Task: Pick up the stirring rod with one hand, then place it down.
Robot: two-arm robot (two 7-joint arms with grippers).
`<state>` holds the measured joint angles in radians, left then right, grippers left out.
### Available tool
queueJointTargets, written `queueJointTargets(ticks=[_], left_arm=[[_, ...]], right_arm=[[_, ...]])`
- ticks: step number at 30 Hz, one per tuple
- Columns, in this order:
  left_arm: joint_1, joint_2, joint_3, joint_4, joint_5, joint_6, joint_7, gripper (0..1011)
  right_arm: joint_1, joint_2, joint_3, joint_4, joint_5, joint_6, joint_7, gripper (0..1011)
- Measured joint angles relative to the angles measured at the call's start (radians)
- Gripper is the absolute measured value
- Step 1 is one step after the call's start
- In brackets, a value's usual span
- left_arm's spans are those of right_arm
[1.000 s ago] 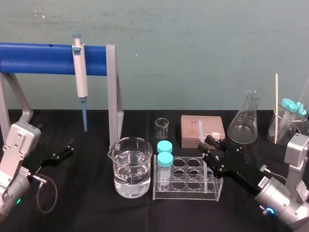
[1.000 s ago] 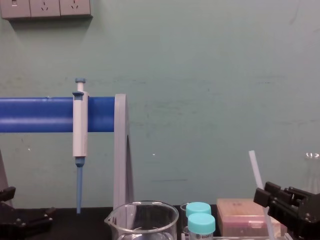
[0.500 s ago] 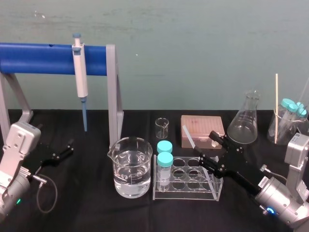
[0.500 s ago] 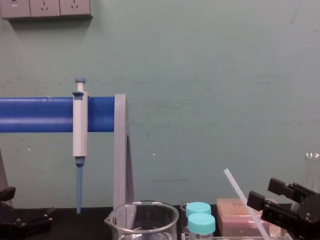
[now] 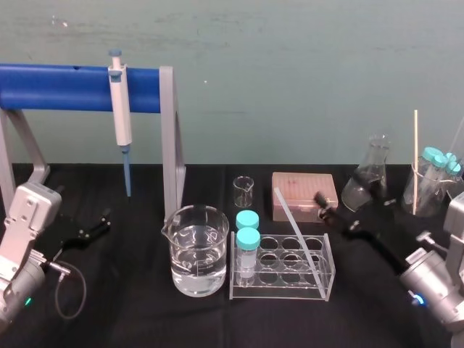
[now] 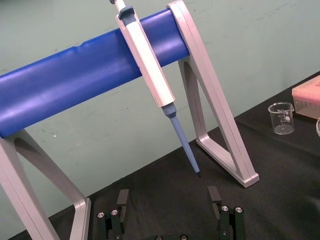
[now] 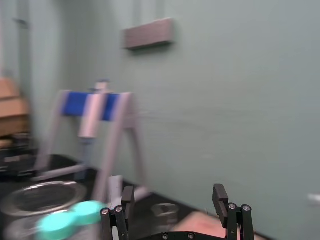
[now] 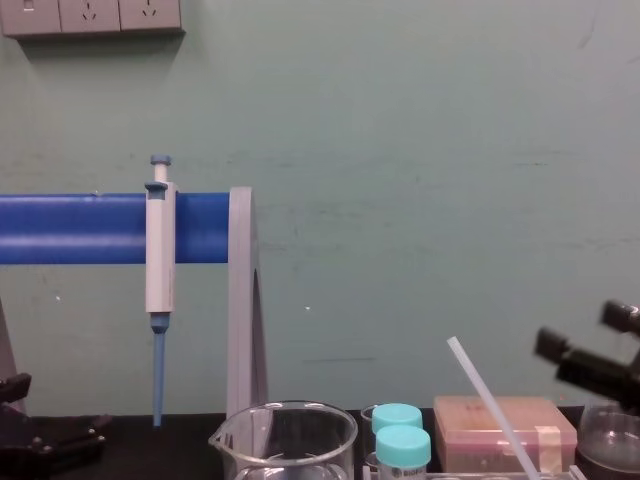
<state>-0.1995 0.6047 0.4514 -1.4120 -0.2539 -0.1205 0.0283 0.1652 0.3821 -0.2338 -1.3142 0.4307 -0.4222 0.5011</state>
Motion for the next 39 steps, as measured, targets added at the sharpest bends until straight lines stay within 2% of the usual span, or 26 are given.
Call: queueJointTargets(ticks=[2,3,5,6,9,11,17,39], left_arm=[[0.0,0.0,0.0,0.0,0.0,0.0,0.0,1000],[0.0,0.0,0.0,0.0,0.0,0.0,0.0,1000],[0.0,0.0,0.0,0.0,0.0,0.0,0.0,1000],[0.0,0.0,0.0,0.0,0.0,0.0,0.0,1000],[0.0,0.0,0.0,0.0,0.0,0.0,0.0,1000],[0.0,0.0,0.0,0.0,0.0,0.0,0.0,1000],[0.0,0.0,0.0,0.0,0.0,0.0,0.0,1000],[0.0,0.0,0.0,0.0,0.0,0.0,0.0,1000]], right_arm=[[-0.016,-0.006,0.021,-0.023,-0.045,0.008,-0.078,1002],[-0.033,-0.014,0.04,-0.044,-0.085,0.028,-0.152,1002],[-0.049,-0.022,0.058,-0.059,-0.115,0.057,-0.211,1002],[-0.062,-0.031,0.072,-0.072,-0.129,0.105,-0.261,1002],[-0.077,-0.043,0.091,-0.083,-0.128,0.181,-0.304,1002],[-0.087,-0.054,0.105,-0.085,-0.125,0.257,-0.331,1002],[-0.09,-0.063,0.113,-0.075,-0.125,0.312,-0.336,1002],[-0.091,-0.061,0.114,-0.08,-0.125,0.307,-0.34,1002]])
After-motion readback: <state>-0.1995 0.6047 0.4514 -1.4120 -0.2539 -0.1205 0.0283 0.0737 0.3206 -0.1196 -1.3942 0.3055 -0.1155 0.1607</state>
